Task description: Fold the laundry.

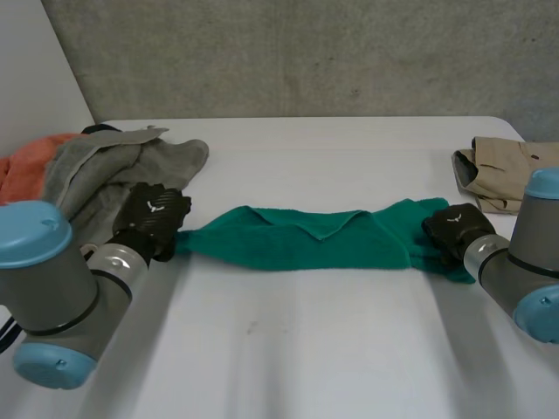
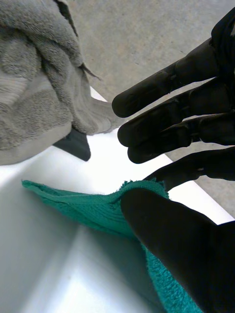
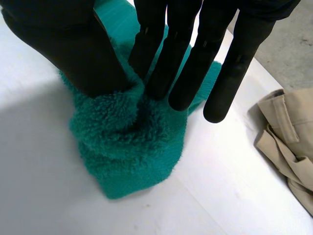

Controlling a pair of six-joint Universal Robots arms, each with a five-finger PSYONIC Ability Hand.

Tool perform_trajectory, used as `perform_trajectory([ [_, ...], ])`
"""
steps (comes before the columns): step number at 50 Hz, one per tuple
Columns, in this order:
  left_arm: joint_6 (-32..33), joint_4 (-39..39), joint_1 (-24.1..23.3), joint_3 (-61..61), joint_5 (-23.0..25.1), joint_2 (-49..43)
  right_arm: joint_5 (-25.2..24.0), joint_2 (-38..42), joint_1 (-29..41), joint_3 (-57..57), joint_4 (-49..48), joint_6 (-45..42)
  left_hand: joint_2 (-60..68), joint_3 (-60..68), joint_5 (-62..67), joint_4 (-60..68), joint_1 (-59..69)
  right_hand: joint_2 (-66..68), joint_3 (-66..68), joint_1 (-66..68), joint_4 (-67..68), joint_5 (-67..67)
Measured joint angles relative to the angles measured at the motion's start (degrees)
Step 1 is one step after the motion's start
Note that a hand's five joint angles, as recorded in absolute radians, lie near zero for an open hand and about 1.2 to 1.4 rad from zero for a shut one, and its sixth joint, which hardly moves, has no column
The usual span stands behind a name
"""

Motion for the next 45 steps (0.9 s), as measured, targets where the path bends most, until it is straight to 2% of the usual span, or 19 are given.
perform_trajectory([
  [6,0.44,-3.81,1.46,-1.79,0.13,3.18,-2.60,-2.12,0.73,1.44,1.18,-0.22,0.00,0.00,0.00,0.00,0.00,0.00,0.00,0.00,0.01,0.25],
  [11,3.44,-11.84,2.85,-3.90,0.58,8.26,-5.16,-7.85,2.87,5.21,2.05,-0.89,-0.15,-0.12,0.00,-0.20,0.00,0.00,0.00,0.00,0.02,0.25],
  [13,5.04,-15.03,3.35,-4.10,0.77,10.03,-5.66,-9.71,3.88,6.53,2.02,-1.10,-12.35,-11.18,-9.45,-11.47,-11.25,0.00,0.00,0.00,0.02,0.25],
  [14,5.74,-16.47,3.55,-4.07,0.88,10.76,-5.83,-10.55,4.44,7.15,1.95,-1.23,-26.24,-25.83,-24.18,-26.48,-28.07,0.00,0.00,0.00,0.02,0.25],
  [15,6.61,-18.39,3.77,-3.86,1.04,11.73,-5.97,-11.43,5.12,7.83,1.85,-1.39,-34.75,-34.14,-32.70,-35.07,-37.96,0.00,0.00,0.00,0.02,0.25],
  [16,7.27,-19.93,3.88,-3.57,1.22,12.49,-6.04,-12.00,5.66,8.31,1.77,-1.55,-38.44,-37.81,-36.45,-38.84,-42.13,0.00,0.00,0.00,0.02,0.25],
  [17,7.82,-21.35,3.94,-3.23,1.41,13.19,-6.06,-12.46,6.14,8.69,1.68,-1.69,-48.97,-48.35,-45.79,-48.69,-51.20,0.00,0.00,0.00,0.02,0.25],
  [20,8.64,-25.27,3.27,-1.21,2.38,15.28,-5.94,-13.23,7.39,9.48,1.44,-2.22,-56.38,-56.12,-53.38,-56.98,-55.30,0.00,0.00,0.00,0.02,0.26],
  [23,7.35,-27.61,1.21,2.08,4.02,16.74,-5.61,-13.25,7.85,9.70,1.30,-2.73,-56.63,-56.30,-53.38,-57.11,-55.30,0.00,0.00,0.00,0.02,0.25],
  [27,2.38,-28.50,-3.02,7.67,6.86,16.35,-5.19,-12.70,7.51,9.53,1.18,-3.43,-56.63,-56.30,-53.38,-57.11,-55.30,0.00,0.00,0.00,0.02,0.25],
  [31,-4.12,-27.63,-7.40,13.75,9.15,11.97,-5.05,-12.31,6.74,9.23,1.14,-3.79,-56.54,-56.26,-53.37,-57.03,-55.02,0.00,0.00,0.00,0.02,0.25],
  [36,-11.94,-26.42,-12.47,24.38,9.99,0.05,-5.05,-12.14,5.64,8.88,1.02,-3.95,-53.98,-53.97,-51.39,-53.97,-51.25,0.00,0.00,0.00,0.02,0.25],
  [45,-14.70,-28.28,-16.42,42.33,8.97,-19.60,-5.20,-11.82,4.39,8.74,0.63,-3.93,-47.64,-47.66,-45.20,-47.73,-45.02,0.00,0.00,0.00,0.02,0.25],
])
